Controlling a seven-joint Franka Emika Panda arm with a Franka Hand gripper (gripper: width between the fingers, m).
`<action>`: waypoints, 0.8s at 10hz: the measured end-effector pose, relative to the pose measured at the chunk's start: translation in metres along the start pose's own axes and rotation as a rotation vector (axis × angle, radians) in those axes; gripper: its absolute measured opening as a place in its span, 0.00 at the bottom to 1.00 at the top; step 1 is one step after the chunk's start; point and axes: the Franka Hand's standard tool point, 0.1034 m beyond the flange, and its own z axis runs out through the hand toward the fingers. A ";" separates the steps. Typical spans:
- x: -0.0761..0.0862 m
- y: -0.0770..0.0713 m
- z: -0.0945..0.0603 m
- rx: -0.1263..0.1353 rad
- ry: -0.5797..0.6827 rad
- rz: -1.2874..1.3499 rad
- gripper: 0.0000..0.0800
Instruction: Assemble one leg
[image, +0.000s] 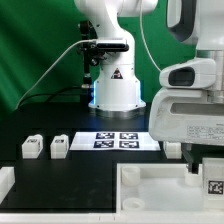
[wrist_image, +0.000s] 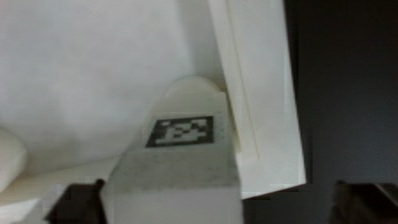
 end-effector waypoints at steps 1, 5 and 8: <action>0.000 0.000 0.000 0.000 0.000 0.039 0.51; 0.005 0.009 -0.001 0.031 -0.018 0.523 0.38; 0.000 0.010 0.002 0.060 -0.075 1.068 0.38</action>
Offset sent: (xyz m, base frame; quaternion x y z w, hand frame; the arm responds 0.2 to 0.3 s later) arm 0.0131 -0.0164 0.0137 0.0159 0.0302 0.3260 0.9448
